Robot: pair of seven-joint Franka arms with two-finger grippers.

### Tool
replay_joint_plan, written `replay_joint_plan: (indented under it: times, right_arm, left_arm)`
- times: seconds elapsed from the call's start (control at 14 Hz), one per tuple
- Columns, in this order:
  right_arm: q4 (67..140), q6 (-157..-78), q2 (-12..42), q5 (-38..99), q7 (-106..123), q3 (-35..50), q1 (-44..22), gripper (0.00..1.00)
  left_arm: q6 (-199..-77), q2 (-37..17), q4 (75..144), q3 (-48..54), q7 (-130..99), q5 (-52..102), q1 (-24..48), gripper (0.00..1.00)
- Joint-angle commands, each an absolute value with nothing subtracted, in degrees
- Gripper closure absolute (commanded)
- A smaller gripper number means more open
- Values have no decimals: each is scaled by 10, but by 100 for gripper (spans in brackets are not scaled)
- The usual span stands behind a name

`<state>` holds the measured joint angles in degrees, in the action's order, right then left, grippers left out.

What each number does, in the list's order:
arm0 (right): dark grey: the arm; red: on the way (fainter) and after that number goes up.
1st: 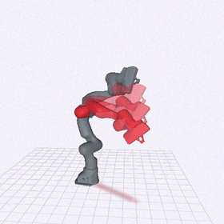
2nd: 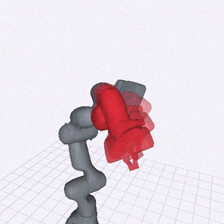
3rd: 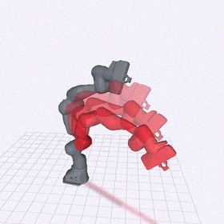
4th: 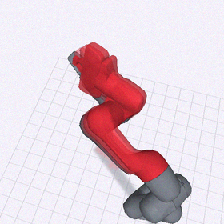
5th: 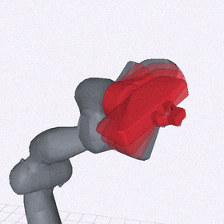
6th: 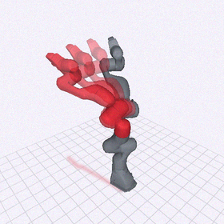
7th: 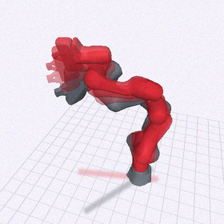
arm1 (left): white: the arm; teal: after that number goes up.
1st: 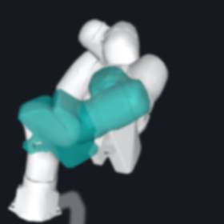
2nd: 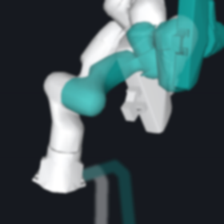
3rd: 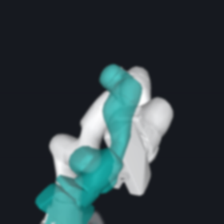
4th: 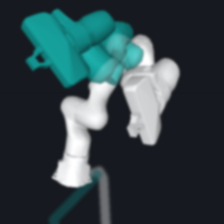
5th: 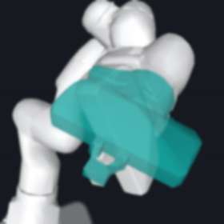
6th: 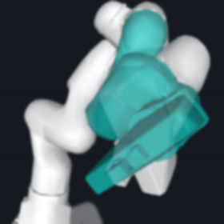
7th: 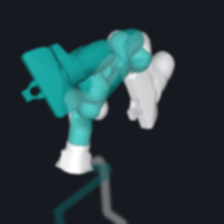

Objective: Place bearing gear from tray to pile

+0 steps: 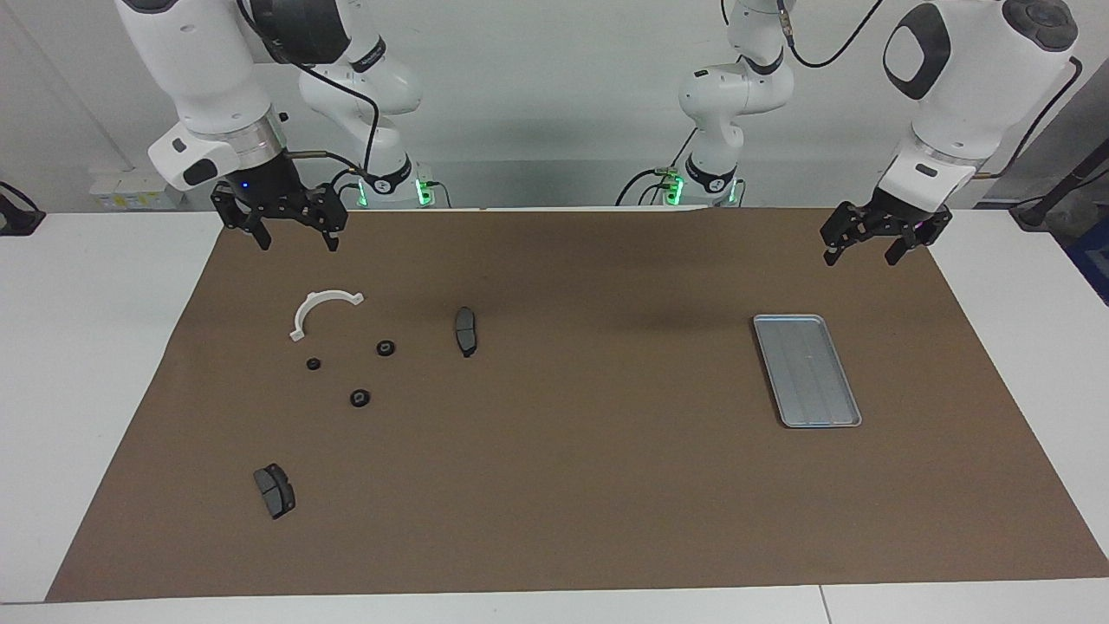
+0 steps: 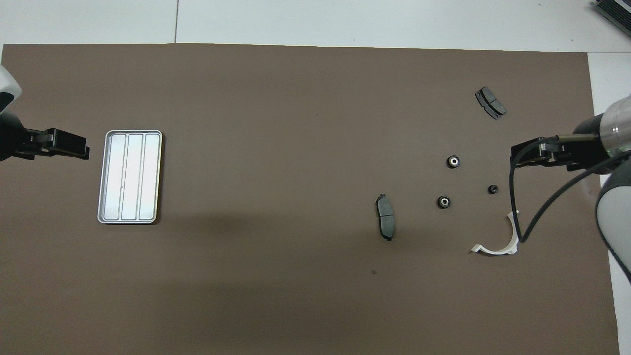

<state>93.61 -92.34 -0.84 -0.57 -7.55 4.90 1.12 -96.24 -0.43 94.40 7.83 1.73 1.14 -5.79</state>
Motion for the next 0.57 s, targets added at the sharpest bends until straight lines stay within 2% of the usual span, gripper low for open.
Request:
replay_joint_plan:
  times: [0.0,0.5]
  right_arm:
    - [940,-918,-12,-12,-90,54,14,0]
    - [940,-915,-13,-12,-89,54,14,0]
  left_arm:
    - [-960,14,962,80,28,19,-67,0]
    - [-959,14,962,80,28,19,-67,0]
